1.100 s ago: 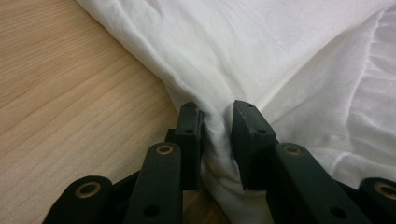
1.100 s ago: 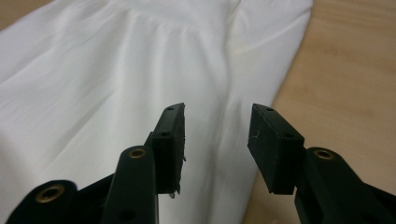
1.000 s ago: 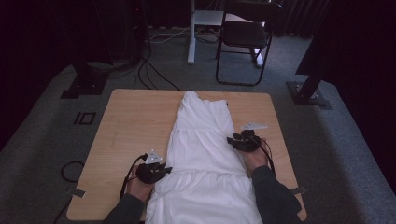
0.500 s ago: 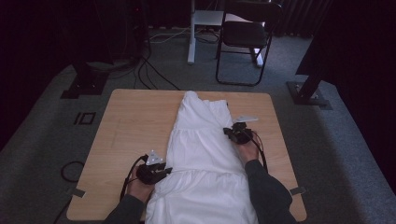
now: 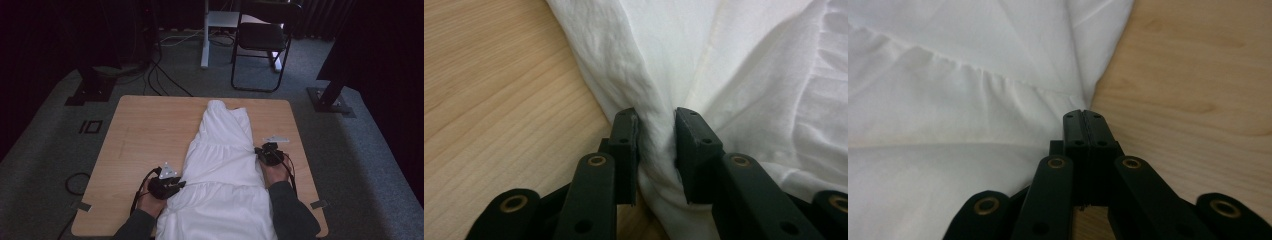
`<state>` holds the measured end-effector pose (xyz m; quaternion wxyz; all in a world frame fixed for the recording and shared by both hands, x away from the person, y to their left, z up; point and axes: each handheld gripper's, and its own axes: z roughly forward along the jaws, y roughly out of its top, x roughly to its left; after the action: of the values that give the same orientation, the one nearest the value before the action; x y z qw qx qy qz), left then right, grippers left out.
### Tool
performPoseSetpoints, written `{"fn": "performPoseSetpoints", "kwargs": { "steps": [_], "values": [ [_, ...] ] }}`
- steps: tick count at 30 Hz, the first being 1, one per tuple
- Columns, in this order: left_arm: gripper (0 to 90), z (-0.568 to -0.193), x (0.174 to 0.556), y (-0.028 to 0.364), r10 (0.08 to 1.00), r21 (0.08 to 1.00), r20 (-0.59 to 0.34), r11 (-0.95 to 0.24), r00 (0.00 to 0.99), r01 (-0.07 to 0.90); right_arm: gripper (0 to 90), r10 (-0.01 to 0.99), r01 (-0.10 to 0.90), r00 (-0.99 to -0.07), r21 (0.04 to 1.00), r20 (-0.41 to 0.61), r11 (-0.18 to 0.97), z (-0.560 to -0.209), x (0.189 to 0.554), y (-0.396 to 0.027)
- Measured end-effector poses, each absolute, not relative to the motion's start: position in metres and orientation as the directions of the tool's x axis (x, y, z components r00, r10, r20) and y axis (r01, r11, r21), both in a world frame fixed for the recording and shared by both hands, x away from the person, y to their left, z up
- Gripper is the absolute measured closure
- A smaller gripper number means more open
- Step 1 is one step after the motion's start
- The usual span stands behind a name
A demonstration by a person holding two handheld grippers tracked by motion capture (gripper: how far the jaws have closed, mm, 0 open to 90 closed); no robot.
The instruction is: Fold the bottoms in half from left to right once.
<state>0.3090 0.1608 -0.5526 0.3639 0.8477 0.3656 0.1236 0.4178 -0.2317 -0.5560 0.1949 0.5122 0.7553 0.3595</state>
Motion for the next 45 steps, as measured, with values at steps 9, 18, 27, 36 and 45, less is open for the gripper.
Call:
{"fn": "performPoseSetpoints", "kwargs": {
  "steps": [9,18,27,36,45],
  "values": [
    [49.0,-0.511,0.331,0.179,0.744,0.769,-0.026,-0.411,0.668,0.489,89.1,0.9,0.63,-0.434,0.73,0.048,0.265,-0.556,0.418,-0.227],
    [46.4,-0.503,0.42,0.127,0.775,0.747,-0.009,-0.415,0.631,0.52,89.1,0.902,0.633,-0.429,0.728,0.048,0.263,-0.556,0.419,-0.226],
    [77.4,-0.545,0.431,0.118,0.747,0.685,-0.055,-0.455,0.663,0.569,89.1,0.897,0.634,-0.437,0.729,0.061,0.259,-0.556,0.415,-0.226],
    [79.4,-0.551,0.349,0.143,0.694,0.7,-0.095,-0.463,0.714,0.544,88.8,0.825,0.605,-0.565,0.699,0.037,0.383,-0.554,0.351,-0.211],
    [78.0,-0.553,0.328,0.148,0.681,0.709,-0.09,-0.469,0.727,0.527,73.6,0.785,0.555,-0.62,0.708,0.001,0.437,-0.541,0.314,-0.209]
  ]
}}
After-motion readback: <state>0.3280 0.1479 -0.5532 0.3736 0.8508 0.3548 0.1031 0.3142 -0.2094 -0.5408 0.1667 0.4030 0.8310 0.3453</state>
